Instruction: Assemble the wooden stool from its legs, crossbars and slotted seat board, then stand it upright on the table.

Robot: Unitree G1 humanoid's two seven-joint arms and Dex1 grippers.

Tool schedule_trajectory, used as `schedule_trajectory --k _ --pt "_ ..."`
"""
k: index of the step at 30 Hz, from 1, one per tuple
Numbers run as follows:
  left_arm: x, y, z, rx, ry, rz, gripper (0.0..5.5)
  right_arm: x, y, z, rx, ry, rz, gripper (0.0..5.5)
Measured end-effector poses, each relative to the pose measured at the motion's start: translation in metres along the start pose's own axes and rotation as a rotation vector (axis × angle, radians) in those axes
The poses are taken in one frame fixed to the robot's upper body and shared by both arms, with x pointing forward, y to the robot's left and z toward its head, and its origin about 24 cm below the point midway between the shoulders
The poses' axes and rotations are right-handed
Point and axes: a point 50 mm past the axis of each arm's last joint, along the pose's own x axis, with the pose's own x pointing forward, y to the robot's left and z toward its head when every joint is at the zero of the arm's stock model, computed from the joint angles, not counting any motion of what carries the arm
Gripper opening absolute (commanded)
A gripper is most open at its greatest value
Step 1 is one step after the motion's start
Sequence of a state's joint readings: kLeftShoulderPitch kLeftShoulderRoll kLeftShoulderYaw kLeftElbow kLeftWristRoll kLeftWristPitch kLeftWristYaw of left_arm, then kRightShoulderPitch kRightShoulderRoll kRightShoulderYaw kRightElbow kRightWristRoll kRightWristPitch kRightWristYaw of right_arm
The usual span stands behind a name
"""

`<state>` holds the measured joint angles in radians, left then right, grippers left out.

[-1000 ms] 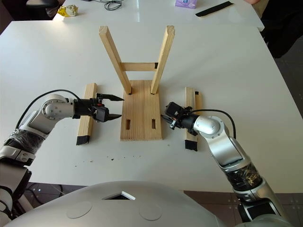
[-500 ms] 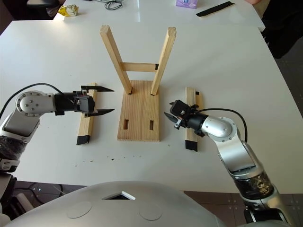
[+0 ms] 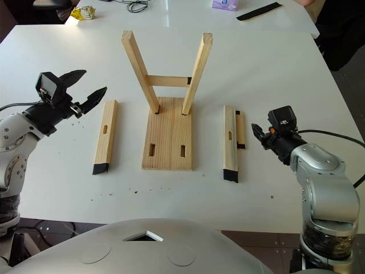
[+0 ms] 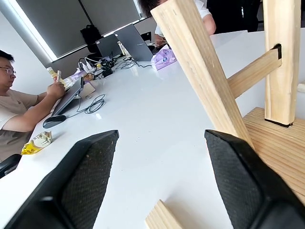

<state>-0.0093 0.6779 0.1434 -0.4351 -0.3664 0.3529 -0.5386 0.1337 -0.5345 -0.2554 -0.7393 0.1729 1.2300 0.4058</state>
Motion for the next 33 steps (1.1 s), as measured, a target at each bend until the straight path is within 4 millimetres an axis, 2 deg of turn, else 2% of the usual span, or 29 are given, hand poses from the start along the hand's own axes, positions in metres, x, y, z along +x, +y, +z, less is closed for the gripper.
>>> schedule_trajectory --k 4,12,19,33 --pt "0.006 -0.011 -0.001 0.009 0.001 -0.019 3.36 0.010 0.014 -0.003 0.032 0.012 0.033 2.96" --pt "0.009 -0.025 -0.008 0.036 0.021 -0.045 3.36 0.018 0.017 -0.006 0.034 0.020 0.038 2.96" --pt "0.011 -0.026 -0.007 0.039 0.017 -0.050 3.36 0.024 0.010 -0.006 0.007 -0.023 -0.016 2.96" --pt "0.018 -0.028 -0.007 0.071 0.015 -0.109 3.36 0.034 0.025 -0.028 -0.006 0.011 -0.013 2.96"
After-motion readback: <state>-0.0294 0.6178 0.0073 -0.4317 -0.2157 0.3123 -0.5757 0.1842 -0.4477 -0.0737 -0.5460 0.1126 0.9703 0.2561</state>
